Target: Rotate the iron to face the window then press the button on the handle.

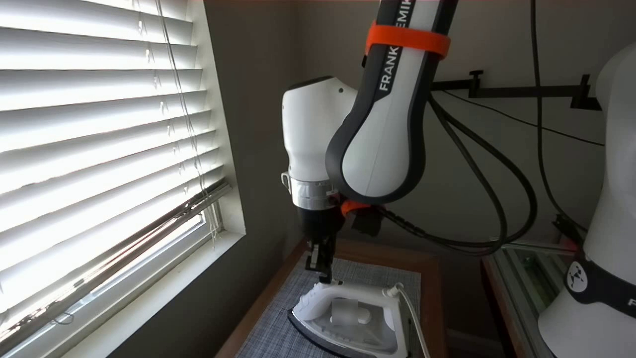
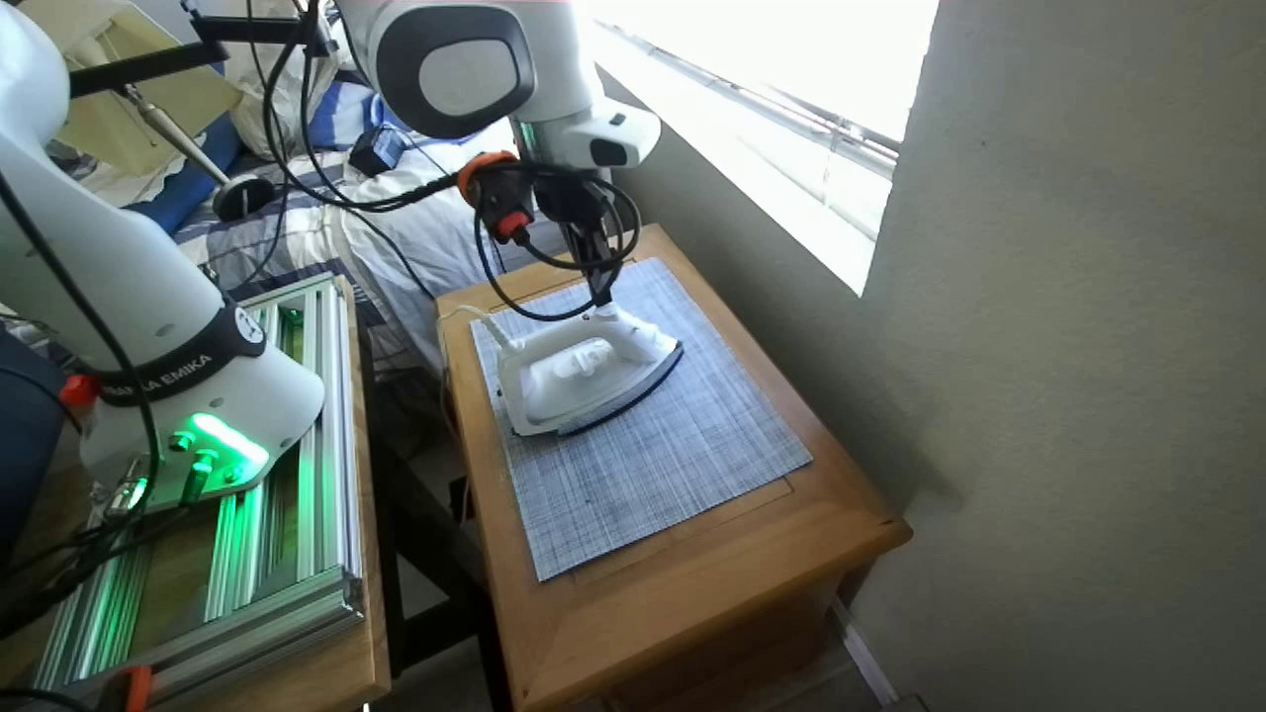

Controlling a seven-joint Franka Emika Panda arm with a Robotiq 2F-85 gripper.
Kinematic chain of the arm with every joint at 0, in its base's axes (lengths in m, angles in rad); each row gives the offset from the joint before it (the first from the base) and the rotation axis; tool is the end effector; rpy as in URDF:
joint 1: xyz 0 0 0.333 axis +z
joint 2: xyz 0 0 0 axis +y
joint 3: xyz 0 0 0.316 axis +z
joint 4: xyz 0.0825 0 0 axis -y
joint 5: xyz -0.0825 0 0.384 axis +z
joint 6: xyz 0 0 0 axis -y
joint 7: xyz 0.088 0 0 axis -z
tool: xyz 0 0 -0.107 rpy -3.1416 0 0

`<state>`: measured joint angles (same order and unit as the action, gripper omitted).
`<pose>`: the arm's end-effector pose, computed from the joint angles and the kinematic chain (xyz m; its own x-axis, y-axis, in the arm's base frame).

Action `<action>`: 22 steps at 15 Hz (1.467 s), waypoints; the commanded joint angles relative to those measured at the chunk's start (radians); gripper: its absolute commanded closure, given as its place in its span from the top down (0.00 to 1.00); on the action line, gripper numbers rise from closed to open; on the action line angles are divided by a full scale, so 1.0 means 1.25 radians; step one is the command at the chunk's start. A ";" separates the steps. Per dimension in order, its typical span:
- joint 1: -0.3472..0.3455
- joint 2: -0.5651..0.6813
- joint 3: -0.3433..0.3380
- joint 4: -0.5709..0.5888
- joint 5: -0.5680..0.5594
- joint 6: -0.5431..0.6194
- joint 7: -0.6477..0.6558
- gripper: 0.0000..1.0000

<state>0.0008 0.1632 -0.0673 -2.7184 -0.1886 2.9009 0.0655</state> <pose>0.4000 -0.0167 0.1760 0.9985 0.0522 0.0171 0.0512 -0.9970 0.0580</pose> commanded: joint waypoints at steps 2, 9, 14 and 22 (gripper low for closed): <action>0.005 0.027 -0.011 0.010 -0.011 0.026 -0.015 0.00; 0.004 0.038 -0.008 0.012 -0.005 0.031 -0.026 0.00; 0.006 0.063 -0.015 0.019 -0.014 0.041 -0.023 0.00; -0.003 0.110 -0.004 0.026 0.004 0.069 -0.053 0.00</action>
<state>0.0010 0.1901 -0.0677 -2.7155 -0.1885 2.9275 0.0305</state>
